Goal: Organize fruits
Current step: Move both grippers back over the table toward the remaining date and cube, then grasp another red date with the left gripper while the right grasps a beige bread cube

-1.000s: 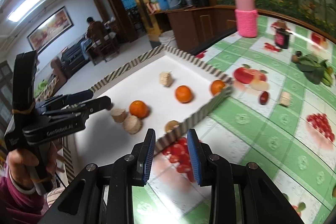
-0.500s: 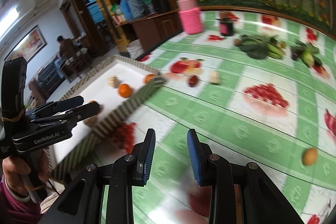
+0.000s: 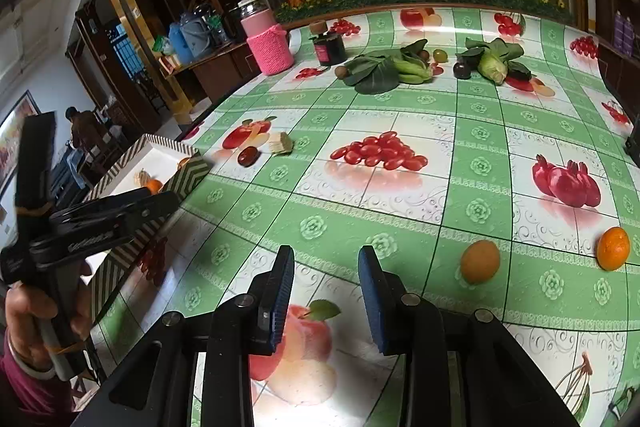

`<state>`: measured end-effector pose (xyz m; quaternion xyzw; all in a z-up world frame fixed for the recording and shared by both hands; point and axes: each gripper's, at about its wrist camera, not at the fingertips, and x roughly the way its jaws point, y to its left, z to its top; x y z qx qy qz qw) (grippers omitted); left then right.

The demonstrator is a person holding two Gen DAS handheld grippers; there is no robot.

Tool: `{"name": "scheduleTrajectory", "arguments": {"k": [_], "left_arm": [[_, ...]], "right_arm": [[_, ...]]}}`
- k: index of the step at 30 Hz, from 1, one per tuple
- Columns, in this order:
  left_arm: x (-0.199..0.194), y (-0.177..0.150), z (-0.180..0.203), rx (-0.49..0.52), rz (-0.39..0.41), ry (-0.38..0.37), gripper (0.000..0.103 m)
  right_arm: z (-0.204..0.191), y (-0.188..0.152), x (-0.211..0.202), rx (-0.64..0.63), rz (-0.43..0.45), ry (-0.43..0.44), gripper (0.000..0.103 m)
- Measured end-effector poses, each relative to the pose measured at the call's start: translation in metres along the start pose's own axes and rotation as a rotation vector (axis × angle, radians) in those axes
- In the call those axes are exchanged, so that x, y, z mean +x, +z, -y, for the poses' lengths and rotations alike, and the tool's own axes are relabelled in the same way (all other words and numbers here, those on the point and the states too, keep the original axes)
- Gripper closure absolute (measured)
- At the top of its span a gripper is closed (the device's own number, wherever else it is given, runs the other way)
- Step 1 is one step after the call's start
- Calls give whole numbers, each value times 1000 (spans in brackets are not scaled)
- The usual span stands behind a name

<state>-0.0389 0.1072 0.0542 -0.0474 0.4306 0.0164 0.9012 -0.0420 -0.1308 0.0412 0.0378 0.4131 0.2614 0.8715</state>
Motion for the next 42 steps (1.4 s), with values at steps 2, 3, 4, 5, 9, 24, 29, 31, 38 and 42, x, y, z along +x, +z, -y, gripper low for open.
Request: {"name": "scheduleTrajectory", "arguments": {"k": [2, 3, 4, 5, 9, 24, 29, 31, 38, 42], "left_arm": [[9, 8, 6, 10, -4, -4, 38], [14, 12, 8, 17, -5, 0, 38], [21, 16, 11, 23, -9, 7, 38], [25, 18, 12, 25, -15, 11, 38], [49, 32, 16, 10, -34, 16, 38], [96, 51, 21, 32, -55, 56, 85], [89, 47, 20, 21, -43, 51, 85], [82, 44, 18, 5, -32, 48, 85], [50, 23, 7, -24, -15, 45, 85], [36, 17, -4, -50, -5, 31, 85]], "right_arm": [[4, 3, 2, 2, -2, 5, 71], [4, 5, 5, 5, -4, 6, 71], [5, 8, 8, 8, -6, 6, 71], [4, 12, 10, 6, -5, 6, 71], [-4, 32, 24, -55, -18, 11, 71], [-3, 69, 63, -116, -64, 39, 71], [-9, 80, 82, -126, -96, 56, 71], [-16, 84, 93, -140, -111, 75, 71], [-42, 98, 129, -182, -149, 91, 71], [-55, 102, 151, -201, -173, 114, 71]]}}
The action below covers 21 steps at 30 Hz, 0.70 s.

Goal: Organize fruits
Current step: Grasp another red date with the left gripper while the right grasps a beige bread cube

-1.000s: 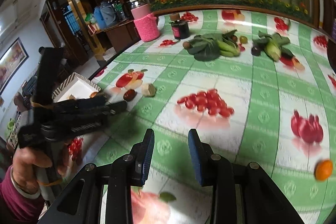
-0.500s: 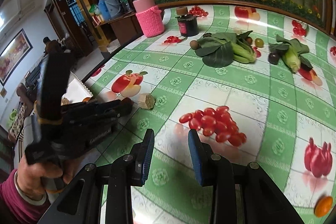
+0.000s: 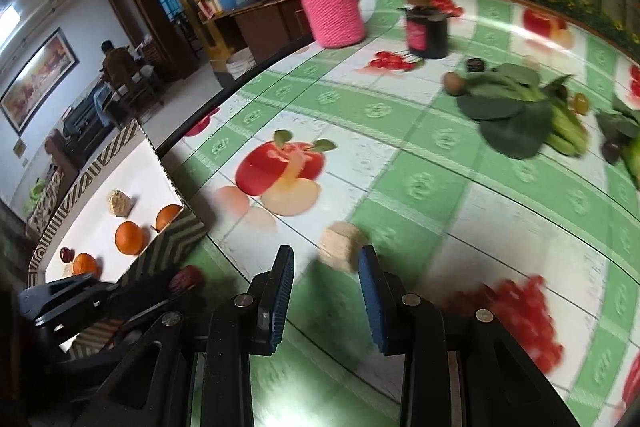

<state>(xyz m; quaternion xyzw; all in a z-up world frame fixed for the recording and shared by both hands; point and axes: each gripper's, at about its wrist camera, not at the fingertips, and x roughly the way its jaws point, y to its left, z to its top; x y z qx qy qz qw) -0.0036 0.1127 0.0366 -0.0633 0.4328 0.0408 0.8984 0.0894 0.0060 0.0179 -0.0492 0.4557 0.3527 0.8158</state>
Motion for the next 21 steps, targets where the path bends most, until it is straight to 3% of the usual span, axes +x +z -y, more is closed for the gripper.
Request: {"name": "scheduleTrajectory", "arguments": {"k": [5, 15, 16, 19, 21], "left_arm": [[-19, -2, -17, -24, 21, -10, 85], [-43, -13, -39, -55, 41, -12, 85], [-45, -14, -41, -55, 45, -11, 85], [-49, -17, -43, -55, 49, -9, 85], [-49, -16, -45, -57, 46, -15, 85]], "right_arm": [[-2, -2, 9, 1, -14, -34, 82], [-2, -9, -16, 35, 24, -20, 86], [-3, -9, -16, 36, 35, -24, 84], [-6, -5, -11, 28, 50, -52, 63], [-6, -3, -4, 30, 46, -55, 58]]}}
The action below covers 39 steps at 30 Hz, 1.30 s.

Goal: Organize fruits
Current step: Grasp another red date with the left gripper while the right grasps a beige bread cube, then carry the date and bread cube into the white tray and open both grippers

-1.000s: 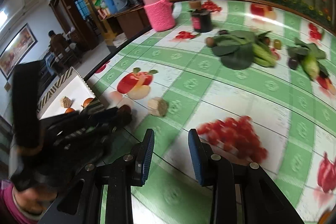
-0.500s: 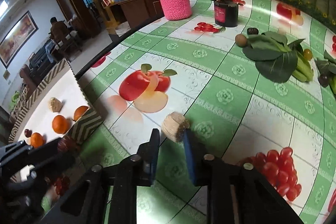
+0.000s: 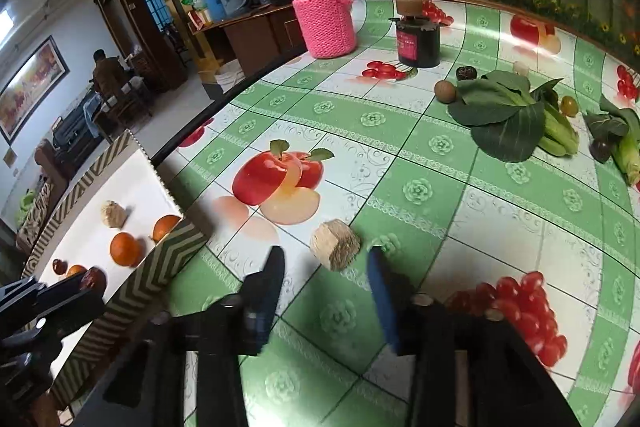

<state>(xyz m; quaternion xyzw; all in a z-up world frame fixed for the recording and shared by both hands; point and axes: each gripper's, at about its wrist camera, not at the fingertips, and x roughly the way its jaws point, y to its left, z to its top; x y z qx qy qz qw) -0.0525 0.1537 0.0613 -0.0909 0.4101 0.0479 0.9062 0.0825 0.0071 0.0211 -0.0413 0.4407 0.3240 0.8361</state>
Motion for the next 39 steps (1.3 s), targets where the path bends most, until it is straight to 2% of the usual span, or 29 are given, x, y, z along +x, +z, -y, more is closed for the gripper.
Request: {"name": "scheduleTrajectory", "arguments": {"k": [4, 7, 12, 19, 27, 39], "left_arm": [[0, 0, -3, 1, -2, -1, 85], [-1, 0, -8, -9, -4, 0, 85], [-9, -1, -16, -21, 4, -4, 85], [-33, -11, -39, -33, 23, 19, 85], [-63, -35, -84, -83, 22, 67, 85], [-88, -67, -123, -124, 18, 100, 85]], "right_arm": [[3, 4, 15, 5, -16, 4, 59], [8, 6, 17, 29, 3, 17, 75], [-1, -1, 9, -19, -11, 3, 75], [-18, -16, -31, -2, 50, 75, 75], [-74, -30, -64, -66, 93, 150, 75], [-156, -36, -52, -178, 67, 224, 75]]}}
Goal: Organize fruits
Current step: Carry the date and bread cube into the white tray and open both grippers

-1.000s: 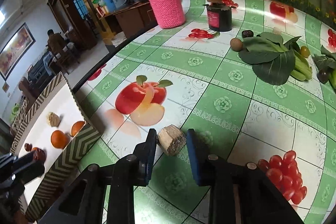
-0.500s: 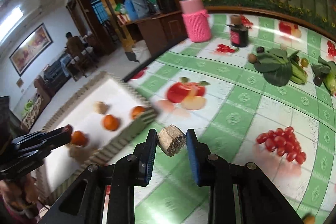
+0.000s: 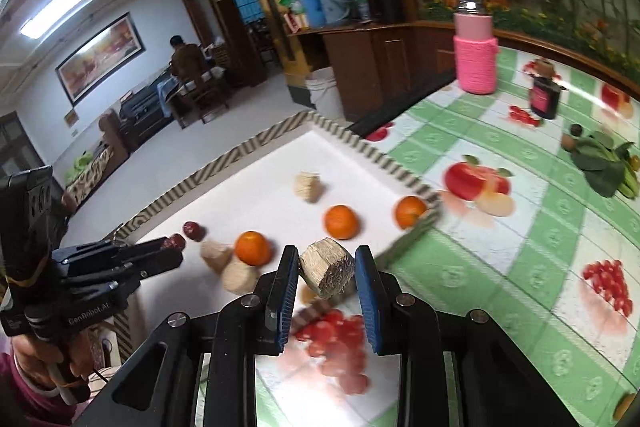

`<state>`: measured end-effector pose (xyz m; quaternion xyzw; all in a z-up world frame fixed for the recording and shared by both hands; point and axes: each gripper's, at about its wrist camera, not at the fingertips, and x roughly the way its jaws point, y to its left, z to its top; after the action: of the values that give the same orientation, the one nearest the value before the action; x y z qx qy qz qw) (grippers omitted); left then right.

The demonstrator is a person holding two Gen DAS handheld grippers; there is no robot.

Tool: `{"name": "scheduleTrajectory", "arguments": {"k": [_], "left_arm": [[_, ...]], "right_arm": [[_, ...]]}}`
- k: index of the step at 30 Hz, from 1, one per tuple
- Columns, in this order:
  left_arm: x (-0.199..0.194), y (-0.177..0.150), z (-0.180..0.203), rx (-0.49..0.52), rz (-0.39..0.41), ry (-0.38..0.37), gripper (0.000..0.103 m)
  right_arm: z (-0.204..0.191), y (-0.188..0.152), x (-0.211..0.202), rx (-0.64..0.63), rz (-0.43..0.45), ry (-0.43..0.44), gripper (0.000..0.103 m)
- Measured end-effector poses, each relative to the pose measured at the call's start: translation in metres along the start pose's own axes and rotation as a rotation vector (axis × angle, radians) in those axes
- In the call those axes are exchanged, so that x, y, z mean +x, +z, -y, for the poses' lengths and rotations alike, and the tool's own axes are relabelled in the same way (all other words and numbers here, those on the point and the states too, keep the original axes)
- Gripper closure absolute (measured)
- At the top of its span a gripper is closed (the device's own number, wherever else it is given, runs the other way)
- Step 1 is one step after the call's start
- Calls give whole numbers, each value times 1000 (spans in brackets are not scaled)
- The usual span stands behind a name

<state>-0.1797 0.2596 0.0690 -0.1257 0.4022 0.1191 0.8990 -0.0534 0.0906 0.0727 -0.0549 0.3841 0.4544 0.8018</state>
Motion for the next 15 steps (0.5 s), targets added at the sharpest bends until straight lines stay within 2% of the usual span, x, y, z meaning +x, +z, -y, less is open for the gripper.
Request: {"name": "scheduleTrajectory", "arguments": {"k": [8, 15], "left_arm": [[9, -15, -10, -11, -31, -3, 85], [18, -20, -9, -5, -40, 7, 85]], "right_arm": [[-20, 3, 33, -32, -56, 3, 75], [-20, 7, 59, -37, -106, -4, 75]]}}
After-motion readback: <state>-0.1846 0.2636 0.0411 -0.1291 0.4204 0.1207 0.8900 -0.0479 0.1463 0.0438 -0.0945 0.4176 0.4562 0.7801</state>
